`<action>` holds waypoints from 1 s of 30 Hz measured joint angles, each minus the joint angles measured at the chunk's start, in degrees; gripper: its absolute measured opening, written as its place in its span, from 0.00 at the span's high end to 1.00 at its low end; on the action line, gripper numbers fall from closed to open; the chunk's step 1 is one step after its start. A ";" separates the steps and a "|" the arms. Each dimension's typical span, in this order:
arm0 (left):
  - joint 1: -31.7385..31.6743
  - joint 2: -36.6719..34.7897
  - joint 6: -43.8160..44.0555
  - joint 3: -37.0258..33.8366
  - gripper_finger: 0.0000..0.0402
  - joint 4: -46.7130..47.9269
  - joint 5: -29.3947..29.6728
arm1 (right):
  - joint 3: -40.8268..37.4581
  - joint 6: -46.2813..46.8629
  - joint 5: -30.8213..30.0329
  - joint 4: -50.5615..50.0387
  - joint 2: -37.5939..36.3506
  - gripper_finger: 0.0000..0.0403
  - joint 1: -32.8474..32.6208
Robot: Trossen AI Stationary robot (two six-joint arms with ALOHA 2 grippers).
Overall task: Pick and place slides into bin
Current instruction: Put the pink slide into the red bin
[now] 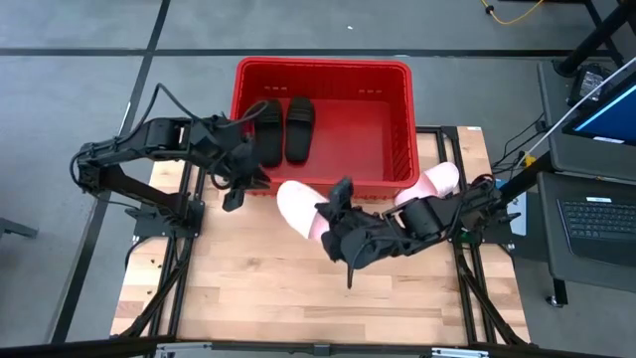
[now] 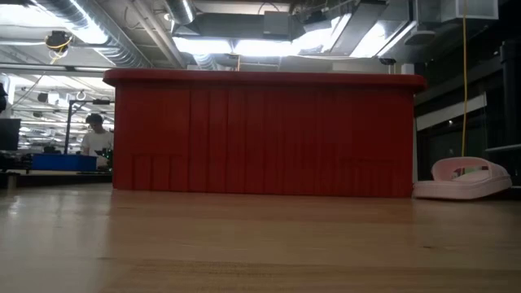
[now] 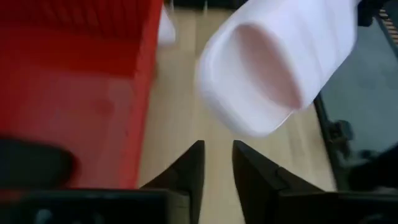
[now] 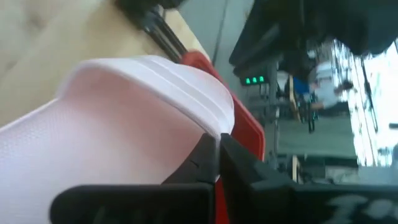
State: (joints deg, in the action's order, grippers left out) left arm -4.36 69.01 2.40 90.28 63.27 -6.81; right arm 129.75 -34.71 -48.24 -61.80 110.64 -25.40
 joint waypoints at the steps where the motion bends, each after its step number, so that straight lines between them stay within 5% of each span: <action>1: 0.36 -0.14 -1.53 0.00 0.85 -1.70 1.10 | 0.57 1.09 -0.73 -1.20 -0.02 0.98 0.22; 5: 1.43 -0.58 -7.25 0.00 0.98 -7.22 3.27 | 2.80 5.66 -1.63 -4.34 -0.02 0.98 1.86; 15: 2.06 -1.02 -16.85 0.00 1.00 -11.36 14.74 | 5.20 10.23 -1.78 -4.02 -0.78 0.98 9.63; 22: -0.12 -3.22 -20.29 -0.46 1.00 -12.56 14.86 | 5.20 15.33 -1.89 -2.56 -1.79 0.98 16.96; 30: -4.26 -12.63 -18.79 -12.89 1.00 -21.06 14.34 | 5.18 18.42 -1.57 0.27 -1.35 0.98 24.04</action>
State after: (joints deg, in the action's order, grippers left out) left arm -8.63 56.38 -16.38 77.39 42.22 7.53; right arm 134.93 -16.29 -49.81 -61.53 109.30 -1.36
